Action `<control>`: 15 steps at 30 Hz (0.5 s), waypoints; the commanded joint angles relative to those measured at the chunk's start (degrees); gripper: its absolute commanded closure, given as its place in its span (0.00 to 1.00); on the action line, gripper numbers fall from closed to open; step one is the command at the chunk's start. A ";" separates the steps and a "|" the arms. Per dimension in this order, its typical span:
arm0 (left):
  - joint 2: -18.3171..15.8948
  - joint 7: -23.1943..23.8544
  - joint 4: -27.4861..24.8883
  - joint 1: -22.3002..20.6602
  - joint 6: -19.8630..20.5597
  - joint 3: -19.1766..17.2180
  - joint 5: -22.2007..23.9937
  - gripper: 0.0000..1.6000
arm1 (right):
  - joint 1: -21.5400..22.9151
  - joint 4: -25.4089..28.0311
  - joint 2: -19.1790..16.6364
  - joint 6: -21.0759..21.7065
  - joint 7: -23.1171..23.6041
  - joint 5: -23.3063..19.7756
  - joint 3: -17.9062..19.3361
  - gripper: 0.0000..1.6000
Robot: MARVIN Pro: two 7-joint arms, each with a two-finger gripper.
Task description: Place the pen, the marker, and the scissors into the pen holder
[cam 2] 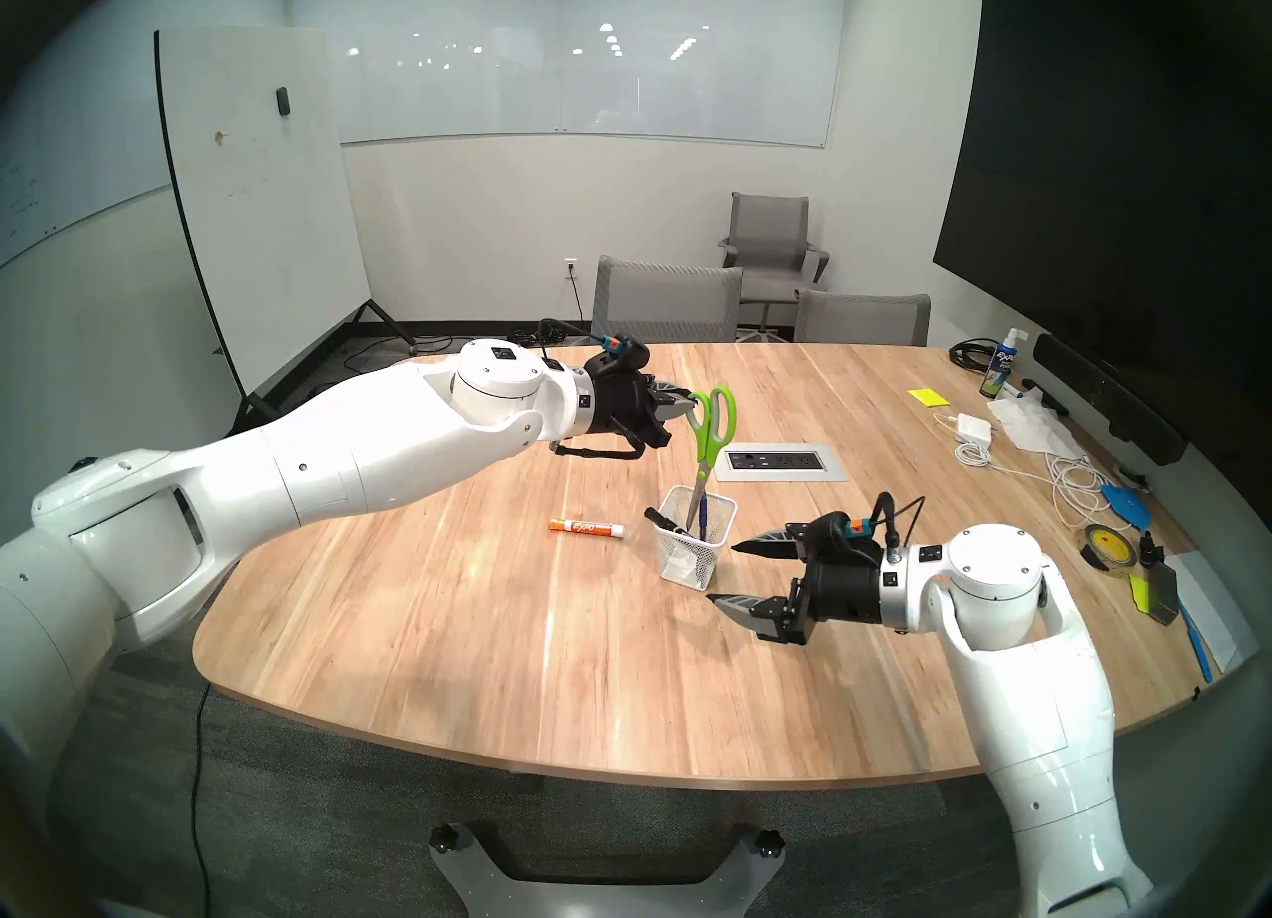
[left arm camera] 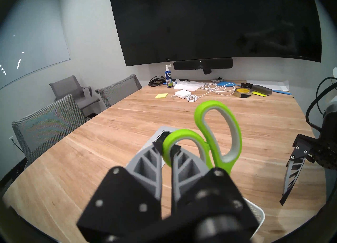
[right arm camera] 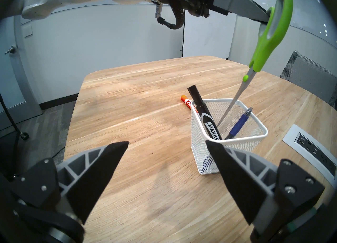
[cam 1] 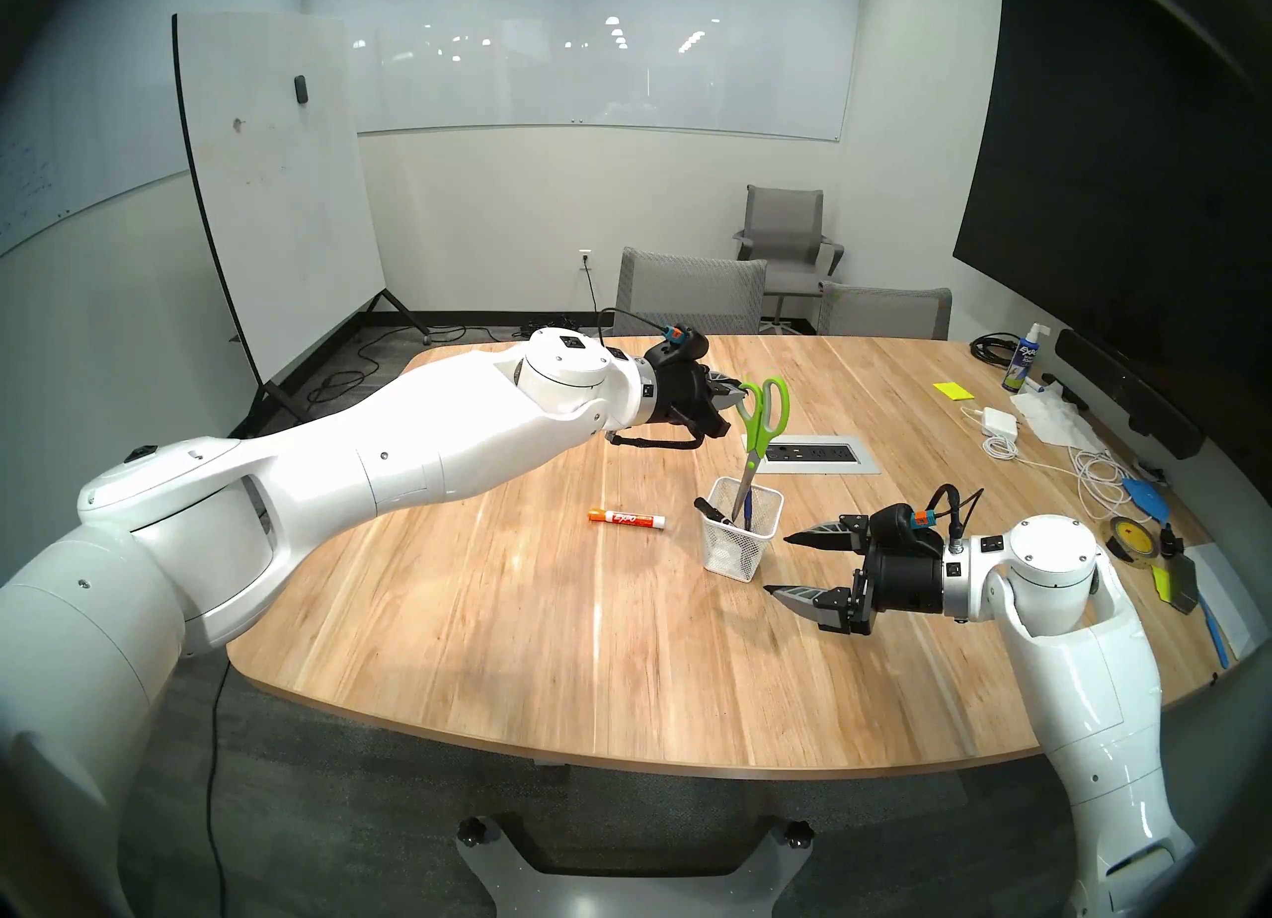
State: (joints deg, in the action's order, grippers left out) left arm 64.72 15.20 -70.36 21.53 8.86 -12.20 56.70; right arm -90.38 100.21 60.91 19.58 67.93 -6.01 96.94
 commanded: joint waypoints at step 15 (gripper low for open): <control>1.08 -0.74 -0.45 0.08 0.22 1.50 -2.00 1.00 | 0.54 0.89 0.07 0.14 0.03 -0.17 0.13 0.00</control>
State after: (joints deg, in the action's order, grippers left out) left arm 64.98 14.11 -70.84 22.38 9.09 -10.19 54.44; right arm -90.37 100.21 60.93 19.58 67.95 -5.99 96.95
